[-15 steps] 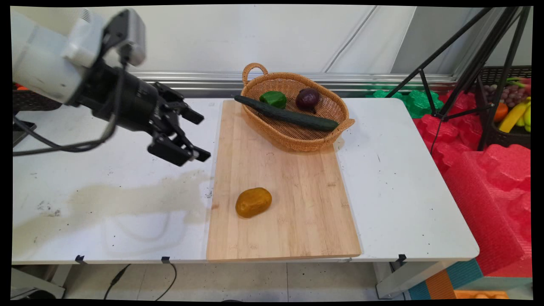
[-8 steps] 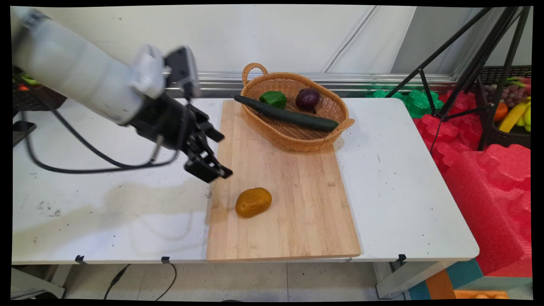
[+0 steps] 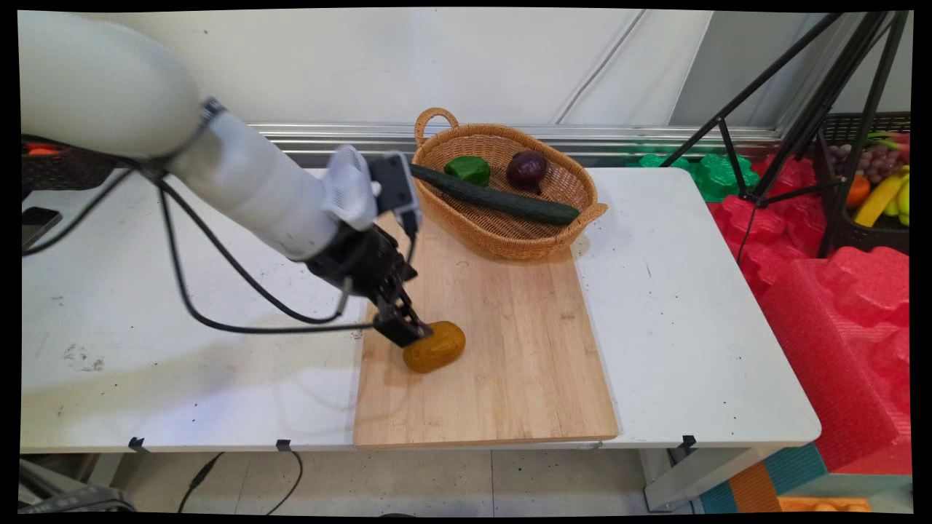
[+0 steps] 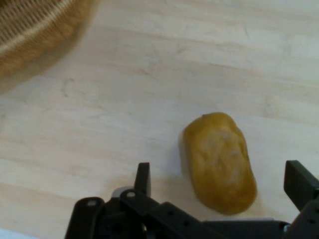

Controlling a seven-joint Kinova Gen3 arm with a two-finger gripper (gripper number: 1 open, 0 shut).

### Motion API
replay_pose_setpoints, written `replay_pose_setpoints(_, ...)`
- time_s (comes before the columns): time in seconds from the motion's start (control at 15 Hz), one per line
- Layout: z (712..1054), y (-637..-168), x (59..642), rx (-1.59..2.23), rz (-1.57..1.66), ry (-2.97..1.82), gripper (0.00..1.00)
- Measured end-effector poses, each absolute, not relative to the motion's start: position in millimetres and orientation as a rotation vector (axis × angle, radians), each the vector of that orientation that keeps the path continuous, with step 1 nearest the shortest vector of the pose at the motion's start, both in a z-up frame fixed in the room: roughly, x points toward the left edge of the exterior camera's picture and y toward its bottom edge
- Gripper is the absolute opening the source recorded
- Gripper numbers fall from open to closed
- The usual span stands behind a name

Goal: Pick up the potato from the cutting board

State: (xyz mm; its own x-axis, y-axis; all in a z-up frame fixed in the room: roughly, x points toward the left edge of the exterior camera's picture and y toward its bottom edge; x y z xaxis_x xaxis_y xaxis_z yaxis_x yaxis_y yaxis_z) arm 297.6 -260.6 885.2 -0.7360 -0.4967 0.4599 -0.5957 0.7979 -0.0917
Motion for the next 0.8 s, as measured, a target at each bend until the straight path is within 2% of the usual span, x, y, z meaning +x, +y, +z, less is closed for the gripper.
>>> replay_pose_setpoints(0.33,846.6,-272.8,273.3,0.84,0.289,-2.612,1.0)
replay_pose_setpoints(0.8,809.8,-278.9,253.1,0.866,0.266,-2.648,1.0)
